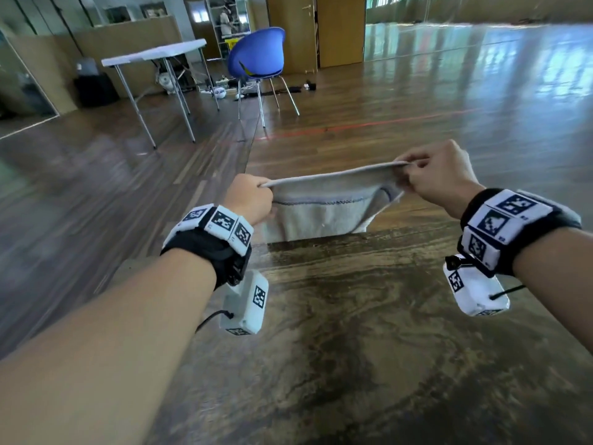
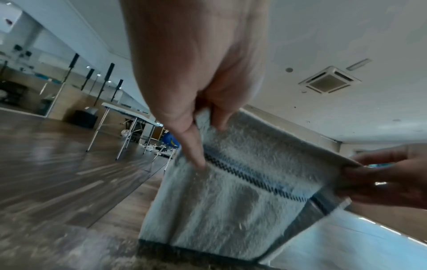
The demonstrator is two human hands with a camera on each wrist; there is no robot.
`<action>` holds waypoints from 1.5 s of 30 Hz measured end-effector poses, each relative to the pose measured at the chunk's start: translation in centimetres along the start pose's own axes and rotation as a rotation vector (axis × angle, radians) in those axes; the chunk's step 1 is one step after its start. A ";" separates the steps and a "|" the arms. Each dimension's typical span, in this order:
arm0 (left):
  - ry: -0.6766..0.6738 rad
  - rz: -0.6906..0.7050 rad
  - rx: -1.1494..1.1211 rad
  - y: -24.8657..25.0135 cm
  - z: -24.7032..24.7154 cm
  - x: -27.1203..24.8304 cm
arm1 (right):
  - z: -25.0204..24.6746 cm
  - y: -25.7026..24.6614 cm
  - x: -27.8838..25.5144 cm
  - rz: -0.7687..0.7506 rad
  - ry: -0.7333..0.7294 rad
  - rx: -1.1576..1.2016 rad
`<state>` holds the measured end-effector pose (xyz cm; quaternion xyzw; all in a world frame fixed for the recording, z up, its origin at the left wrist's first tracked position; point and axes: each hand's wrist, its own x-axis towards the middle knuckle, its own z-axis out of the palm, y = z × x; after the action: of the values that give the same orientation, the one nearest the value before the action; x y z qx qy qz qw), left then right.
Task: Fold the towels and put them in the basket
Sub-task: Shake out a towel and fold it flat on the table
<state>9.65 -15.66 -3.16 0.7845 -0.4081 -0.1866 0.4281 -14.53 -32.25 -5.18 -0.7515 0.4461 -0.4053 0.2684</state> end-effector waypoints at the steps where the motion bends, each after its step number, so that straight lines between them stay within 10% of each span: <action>1: 0.083 0.106 0.088 -0.1 0.1 0.0 | -0.1 -0.1 -0.2 -0.064 0.022 -0.014; 5: 0.262 0.361 0.201 -1.1 0.8 -1.1 | -0.1 0.7 -1.6 -0.207 -0.013 0.067; 12: -0.200 0.110 0.569 -7.0 1.9 -4.8 | 0.3 5.0 -5.9 -0.113 -0.416 -0.219; 28: -0.133 0.162 0.367 -6.9 -3.8 -12.9 | -4.8 2.8 -14.4 -0.133 -0.435 0.017; 45: -0.619 -0.223 0.095 -6.2 -6.1 -24.9 | -13.5 -2.9 -21.6 0.270 -1.119 0.022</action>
<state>1.72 9.31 -6.24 0.7495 -0.4386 -0.4425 0.2237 -30.56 -12.29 -3.79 -0.7852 0.3240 0.0871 0.5204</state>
